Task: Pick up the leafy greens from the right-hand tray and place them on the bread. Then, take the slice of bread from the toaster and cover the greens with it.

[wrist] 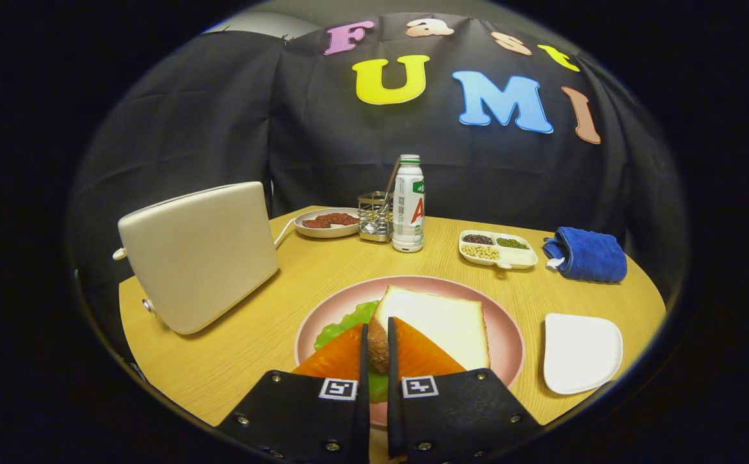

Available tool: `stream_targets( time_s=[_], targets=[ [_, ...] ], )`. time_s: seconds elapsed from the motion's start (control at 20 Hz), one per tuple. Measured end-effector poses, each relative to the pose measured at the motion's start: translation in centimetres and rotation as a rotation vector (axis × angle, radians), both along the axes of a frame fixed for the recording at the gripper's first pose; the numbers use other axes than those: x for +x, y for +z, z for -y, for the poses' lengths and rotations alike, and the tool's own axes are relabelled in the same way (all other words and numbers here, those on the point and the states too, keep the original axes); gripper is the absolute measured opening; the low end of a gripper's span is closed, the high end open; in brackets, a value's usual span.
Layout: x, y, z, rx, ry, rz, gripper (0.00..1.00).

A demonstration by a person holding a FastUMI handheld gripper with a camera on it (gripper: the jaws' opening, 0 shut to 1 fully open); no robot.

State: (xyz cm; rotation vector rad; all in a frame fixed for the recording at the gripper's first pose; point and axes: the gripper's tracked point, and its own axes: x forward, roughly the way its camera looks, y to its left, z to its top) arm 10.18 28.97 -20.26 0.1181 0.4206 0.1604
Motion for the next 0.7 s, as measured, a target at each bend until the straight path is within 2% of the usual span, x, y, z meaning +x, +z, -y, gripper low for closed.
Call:
stream_targets(
  time_s=[0.05, 0.15, 0.2, 0.25, 0.4, 0.45, 0.55, 0.7],
  targets=[
    [0.1, 0.1, -0.4, 0.013, 0.012, 0.011, 0.11],
    [0.0, 0.0, -0.4, 0.017, 0.011, 0.003, 0.21],
    [0.1, 0.0, -0.9, 0.033, 0.033, 0.006, 0.20],
    [-0.2, -0.3, -1.1, 0.045, 0.037, -0.012, 0.33],
    [-0.3, 0.2, -1.9, 0.082, 0.077, -0.008, 0.38],
    [-0.5, 0.4, -2.3, 0.089, 0.094, 0.000, 0.57],
    [-0.6, 0.5, -2.1, 0.061, 0.089, 0.018, 0.77],
    [-0.6, 0.7, -2.4, 0.034, 0.091, 0.035, 0.80]
  ],
)
